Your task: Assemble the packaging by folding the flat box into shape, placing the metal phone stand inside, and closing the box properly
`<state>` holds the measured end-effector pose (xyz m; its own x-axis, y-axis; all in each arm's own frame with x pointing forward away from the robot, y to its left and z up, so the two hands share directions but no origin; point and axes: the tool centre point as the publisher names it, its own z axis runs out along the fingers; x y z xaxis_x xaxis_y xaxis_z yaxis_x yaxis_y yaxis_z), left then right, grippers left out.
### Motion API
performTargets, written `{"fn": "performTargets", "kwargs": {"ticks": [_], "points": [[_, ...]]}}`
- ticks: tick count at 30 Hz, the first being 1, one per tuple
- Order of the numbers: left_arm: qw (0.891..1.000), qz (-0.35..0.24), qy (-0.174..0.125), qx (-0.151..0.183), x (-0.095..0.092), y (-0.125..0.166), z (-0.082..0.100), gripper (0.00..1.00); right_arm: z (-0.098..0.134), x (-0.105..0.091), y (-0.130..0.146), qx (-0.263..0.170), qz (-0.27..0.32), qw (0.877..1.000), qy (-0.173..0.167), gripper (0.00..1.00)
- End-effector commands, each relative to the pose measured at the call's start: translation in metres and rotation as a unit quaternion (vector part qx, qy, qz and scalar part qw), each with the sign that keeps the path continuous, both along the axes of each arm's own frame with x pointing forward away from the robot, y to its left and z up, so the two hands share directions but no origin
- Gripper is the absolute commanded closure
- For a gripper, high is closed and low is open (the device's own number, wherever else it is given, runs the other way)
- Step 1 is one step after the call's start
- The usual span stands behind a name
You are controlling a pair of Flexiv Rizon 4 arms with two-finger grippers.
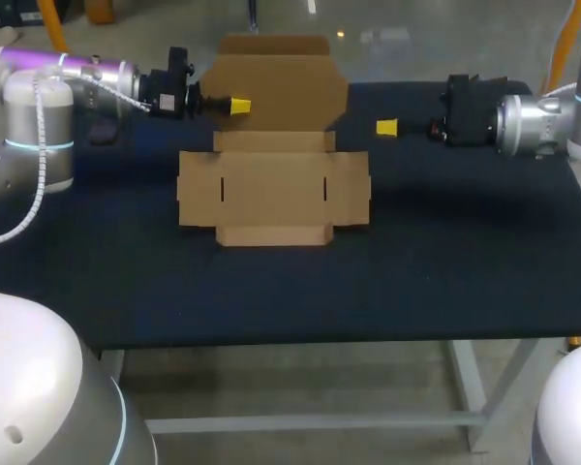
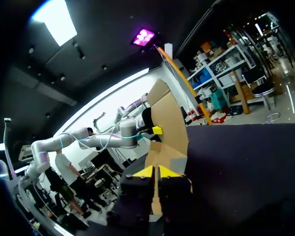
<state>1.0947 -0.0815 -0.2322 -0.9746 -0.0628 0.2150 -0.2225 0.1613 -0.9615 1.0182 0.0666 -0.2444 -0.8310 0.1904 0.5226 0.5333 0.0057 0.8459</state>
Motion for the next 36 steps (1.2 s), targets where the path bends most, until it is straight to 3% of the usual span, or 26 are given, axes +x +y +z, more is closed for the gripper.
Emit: {"fn": "performTargets", "kwargs": {"ticks": [1, 9, 29, 36], "points": [[1.000, -0.011, -0.005, 0.001, 0.007, -0.003, 0.002, 1.00, 0.010, -0.028, -0.006, -0.061, -0.096, 0.993, -0.016, 1.00], [1.000, -0.017, -0.018, -0.008, 0.010, -0.009, 0.013, 1.00, 0.012, -0.056, -0.018, -0.104, -0.116, 0.985, -0.074, 1.00], [1.000, -0.023, -0.018, 0.003, 0.009, -0.012, 0.016, 1.00, 0.012, -0.059, -0.020, -0.100, -0.122, 0.985, -0.074, 1.00], [0.998, -0.008, -0.058, 0.004, -0.013, -0.021, 0.030, 1.00, 0.023, -0.074, -0.010, -0.104, -0.101, 0.980, -0.133, 1.00]]}}
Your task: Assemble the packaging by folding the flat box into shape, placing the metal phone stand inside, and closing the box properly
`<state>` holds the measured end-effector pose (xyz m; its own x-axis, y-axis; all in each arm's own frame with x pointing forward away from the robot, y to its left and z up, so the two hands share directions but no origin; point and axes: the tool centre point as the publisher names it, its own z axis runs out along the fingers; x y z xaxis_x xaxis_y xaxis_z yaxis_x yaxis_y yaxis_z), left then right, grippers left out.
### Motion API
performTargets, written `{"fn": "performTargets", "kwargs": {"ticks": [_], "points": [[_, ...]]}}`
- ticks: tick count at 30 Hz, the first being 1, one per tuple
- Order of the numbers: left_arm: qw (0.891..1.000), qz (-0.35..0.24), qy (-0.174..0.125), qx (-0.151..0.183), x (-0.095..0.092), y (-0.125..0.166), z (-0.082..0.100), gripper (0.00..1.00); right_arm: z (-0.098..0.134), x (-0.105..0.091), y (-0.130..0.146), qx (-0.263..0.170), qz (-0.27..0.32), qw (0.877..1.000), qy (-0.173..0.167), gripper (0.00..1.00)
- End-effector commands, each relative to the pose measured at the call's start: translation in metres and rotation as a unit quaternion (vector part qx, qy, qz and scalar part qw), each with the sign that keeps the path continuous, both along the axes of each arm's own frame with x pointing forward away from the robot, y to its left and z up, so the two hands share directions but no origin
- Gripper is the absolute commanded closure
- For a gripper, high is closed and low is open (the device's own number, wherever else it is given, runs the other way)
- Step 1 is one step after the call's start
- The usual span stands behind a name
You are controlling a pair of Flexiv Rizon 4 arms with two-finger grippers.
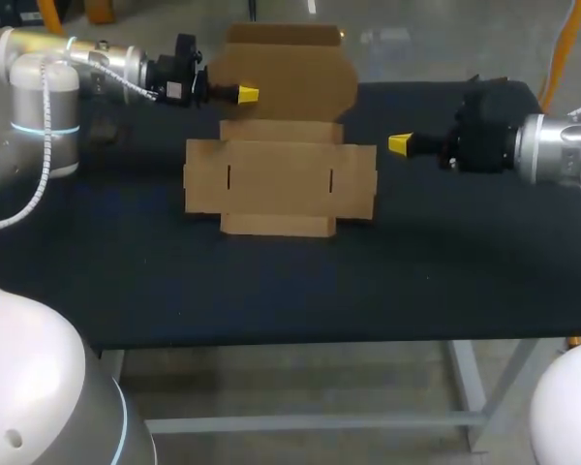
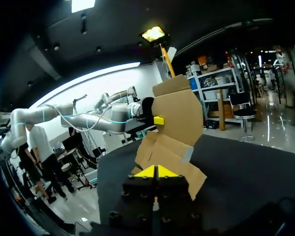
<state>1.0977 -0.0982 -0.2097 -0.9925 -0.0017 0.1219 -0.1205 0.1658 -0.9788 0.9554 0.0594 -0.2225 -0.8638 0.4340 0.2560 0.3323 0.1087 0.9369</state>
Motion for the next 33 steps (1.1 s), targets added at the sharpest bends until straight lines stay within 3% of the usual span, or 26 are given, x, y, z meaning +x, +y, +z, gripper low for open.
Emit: {"fn": "performTargets", "kwargs": {"ticks": [1, 11, 21, 33], "points": [[0.999, 0.028, -0.013, 0.008, -0.017, -0.006, 0.009, 1.00, 0.002, -0.015, -0.004, -0.003, -0.003, 1.000, -0.022, 1.00], [0.998, 0.046, -0.047, 0.009, -0.043, -0.024, 0.028, 1.00, -0.001, -0.049, -0.015, -0.015, -0.036, 0.994, -0.106, 1.00], [0.997, 0.067, -0.038, -0.009, -0.062, -0.031, 0.043, 1.00, -0.006, -0.069, -0.020, -0.031, -0.038, 0.989, -0.143, 1.00], [0.997, 0.073, -0.019, -0.020, -0.087, -0.033, 0.058, 1.00, -0.015, -0.085, -0.022, -0.047, -0.028, 0.986, -0.158, 1.00]]}}
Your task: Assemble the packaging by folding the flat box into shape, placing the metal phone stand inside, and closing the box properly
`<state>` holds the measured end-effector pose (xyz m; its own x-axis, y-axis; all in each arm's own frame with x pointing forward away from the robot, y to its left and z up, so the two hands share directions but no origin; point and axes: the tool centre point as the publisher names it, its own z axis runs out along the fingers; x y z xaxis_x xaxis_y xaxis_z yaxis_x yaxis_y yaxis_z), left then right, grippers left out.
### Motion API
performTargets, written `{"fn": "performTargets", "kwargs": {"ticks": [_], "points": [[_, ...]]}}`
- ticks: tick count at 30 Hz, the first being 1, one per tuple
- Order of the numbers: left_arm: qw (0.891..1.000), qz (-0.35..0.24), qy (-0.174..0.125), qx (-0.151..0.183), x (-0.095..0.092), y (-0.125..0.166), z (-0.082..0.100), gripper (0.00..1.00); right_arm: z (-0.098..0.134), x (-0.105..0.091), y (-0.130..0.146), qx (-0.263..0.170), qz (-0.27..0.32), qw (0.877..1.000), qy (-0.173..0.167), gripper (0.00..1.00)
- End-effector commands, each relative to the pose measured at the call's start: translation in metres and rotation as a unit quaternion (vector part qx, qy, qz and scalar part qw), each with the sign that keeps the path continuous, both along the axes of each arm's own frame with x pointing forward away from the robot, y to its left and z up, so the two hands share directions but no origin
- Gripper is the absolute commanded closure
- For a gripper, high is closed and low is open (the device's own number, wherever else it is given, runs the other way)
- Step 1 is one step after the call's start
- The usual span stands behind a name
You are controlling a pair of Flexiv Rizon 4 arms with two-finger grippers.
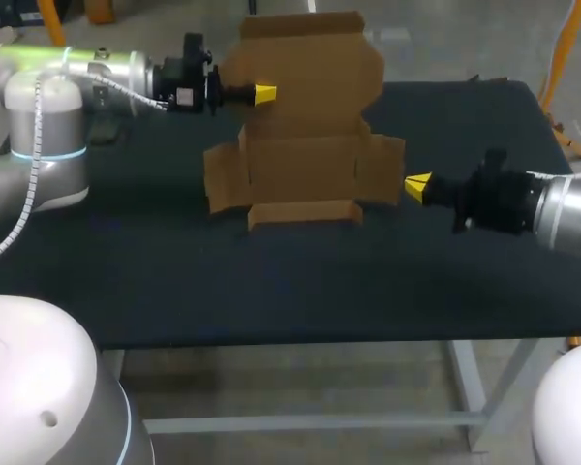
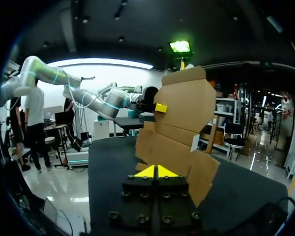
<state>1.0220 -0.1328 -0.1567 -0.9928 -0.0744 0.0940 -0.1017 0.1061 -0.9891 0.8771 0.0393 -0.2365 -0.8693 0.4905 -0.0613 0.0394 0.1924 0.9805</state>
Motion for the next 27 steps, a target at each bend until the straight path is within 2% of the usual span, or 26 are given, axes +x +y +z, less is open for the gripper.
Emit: {"fn": "performTargets", "kwargs": {"ticks": [1, 14, 27], "points": [[0.999, 0.033, -0.003, 0.005, -0.014, 0.002, 0.006, 1.00, -0.001, -0.008, -0.002, 0.000, 0.000, 1.000, -0.005, 1.00], [1.000, 0.010, 0.002, 0.008, -0.035, -0.002, 0.009, 1.00, -0.010, -0.022, 0.006, -0.018, -0.005, 1.000, -0.017, 1.00], [1.000, -0.017, 0.025, 0.004, -0.043, 0.003, -0.002, 1.00, -0.015, -0.031, 0.020, -0.031, 0.000, 0.999, -0.016, 1.00]]}}
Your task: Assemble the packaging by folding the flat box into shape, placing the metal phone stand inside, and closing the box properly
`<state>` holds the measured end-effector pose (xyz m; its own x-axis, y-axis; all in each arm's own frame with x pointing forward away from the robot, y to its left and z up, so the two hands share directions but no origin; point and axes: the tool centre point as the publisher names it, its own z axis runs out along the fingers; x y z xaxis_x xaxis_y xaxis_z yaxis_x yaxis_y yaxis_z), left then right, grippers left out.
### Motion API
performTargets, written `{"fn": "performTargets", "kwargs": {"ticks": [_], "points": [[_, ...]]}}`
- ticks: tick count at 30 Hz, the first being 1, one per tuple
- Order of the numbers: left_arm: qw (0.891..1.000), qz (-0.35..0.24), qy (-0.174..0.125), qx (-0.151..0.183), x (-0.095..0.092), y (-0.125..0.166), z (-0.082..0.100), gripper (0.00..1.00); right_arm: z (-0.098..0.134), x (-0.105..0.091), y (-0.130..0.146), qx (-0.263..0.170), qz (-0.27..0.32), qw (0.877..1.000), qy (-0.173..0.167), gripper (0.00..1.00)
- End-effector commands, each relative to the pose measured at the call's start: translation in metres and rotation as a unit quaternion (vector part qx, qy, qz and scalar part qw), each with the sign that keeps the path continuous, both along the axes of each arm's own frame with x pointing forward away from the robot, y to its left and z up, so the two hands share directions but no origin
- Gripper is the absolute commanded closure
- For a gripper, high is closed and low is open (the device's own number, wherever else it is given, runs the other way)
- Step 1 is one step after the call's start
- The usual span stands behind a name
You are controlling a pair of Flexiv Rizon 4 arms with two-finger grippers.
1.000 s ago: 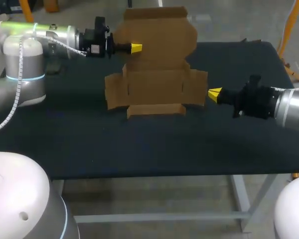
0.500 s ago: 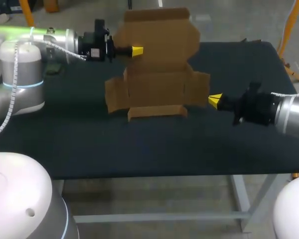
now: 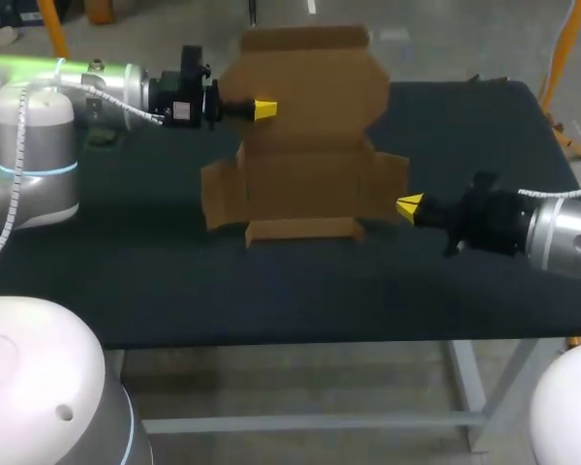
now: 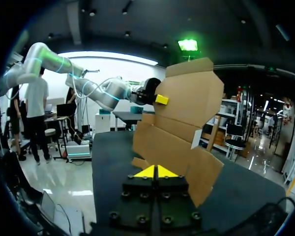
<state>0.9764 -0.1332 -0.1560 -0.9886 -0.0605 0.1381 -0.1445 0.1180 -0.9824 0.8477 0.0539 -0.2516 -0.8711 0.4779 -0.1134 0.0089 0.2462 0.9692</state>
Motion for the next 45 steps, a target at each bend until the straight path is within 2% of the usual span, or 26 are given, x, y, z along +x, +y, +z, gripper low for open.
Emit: {"fn": "performTargets", "kwargs": {"ticks": [1, 10, 16, 29, 32, 45], "points": [[1.000, -0.010, 0.003, -0.001, 0.003, 0.004, -0.003, 1.00, 0.000, -0.002, 0.007, -0.004, -0.004, 1.000, -0.001, 1.00], [1.000, -0.007, 0.001, -0.003, 0.011, 0.006, -0.013, 1.00, -0.009, -0.006, 0.021, -0.015, -0.004, 1.000, 0.001, 1.00], [1.000, -0.015, -0.014, 0.003, 0.013, 0.004, -0.016, 1.00, -0.018, -0.005, 0.031, -0.013, -0.005, 1.000, 0.008, 1.00], [0.999, -0.037, -0.039, 0.003, 0.017, 0.007, -0.030, 1.00, -0.039, 0.005, 0.058, -0.026, -0.004, 0.999, 0.027, 1.00], [0.998, -0.039, -0.044, 0.004, 0.017, 0.009, -0.033, 1.00, -0.044, 0.010, 0.063, -0.018, -0.005, 0.999, 0.046, 1.00], [0.998, -0.051, -0.045, 0.010, 0.017, 0.009, -0.035, 1.00, -0.044, 0.010, 0.063, -0.018, -0.005, 0.999, 0.046, 1.00]]}}
